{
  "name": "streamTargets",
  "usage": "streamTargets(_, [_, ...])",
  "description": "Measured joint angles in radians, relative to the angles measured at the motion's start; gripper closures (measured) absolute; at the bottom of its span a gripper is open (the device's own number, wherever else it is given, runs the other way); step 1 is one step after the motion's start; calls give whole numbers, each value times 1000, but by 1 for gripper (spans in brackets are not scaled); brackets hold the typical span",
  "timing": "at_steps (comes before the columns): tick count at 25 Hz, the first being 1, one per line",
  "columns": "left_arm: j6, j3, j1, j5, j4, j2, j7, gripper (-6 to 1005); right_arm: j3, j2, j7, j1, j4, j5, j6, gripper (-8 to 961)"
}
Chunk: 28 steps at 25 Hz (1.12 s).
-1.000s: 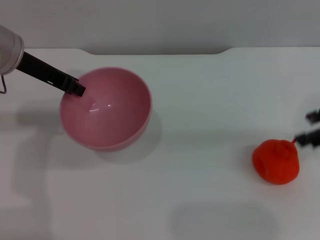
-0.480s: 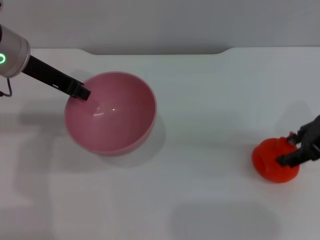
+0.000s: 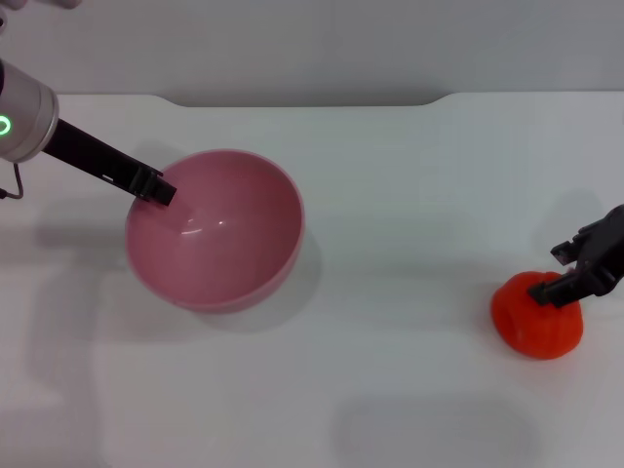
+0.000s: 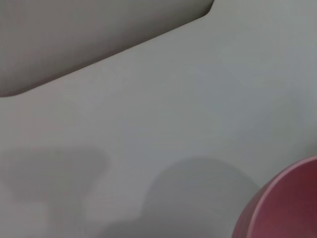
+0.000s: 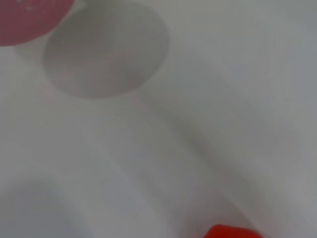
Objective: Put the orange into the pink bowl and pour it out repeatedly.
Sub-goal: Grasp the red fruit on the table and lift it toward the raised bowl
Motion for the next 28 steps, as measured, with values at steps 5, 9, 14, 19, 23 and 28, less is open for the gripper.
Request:
streamTargets(5, [-6, 0, 2, 0, -1, -1, 0, 955, -3, -2, -2, 7, 62, -19, 54, 275])
streamTargets(9, [-6, 0, -1, 0, -5, 0, 0, 955, -8, -3, -3, 15, 83, -31, 67, 275])
streamTargets(14, [-8, -6, -5, 0, -12, 4, 0, 956, -39, -2, -9, 11, 80, -43, 77, 276])
streamTargets(19, [-15, -6, -5, 0, -12, 5, 3, 956, -82, 0, -15, 3, 74, -47, 76, 319])
streamTargets(23, [-15, -2, -3, 0, -12, 6, 4, 956, -92, 0, -14, 4, 78, -47, 75, 491])
streamTargets(28, [-14, 0, -1, 0, -11, 7, 5, 956, -92, 0, -12, 4, 73, -48, 74, 683])
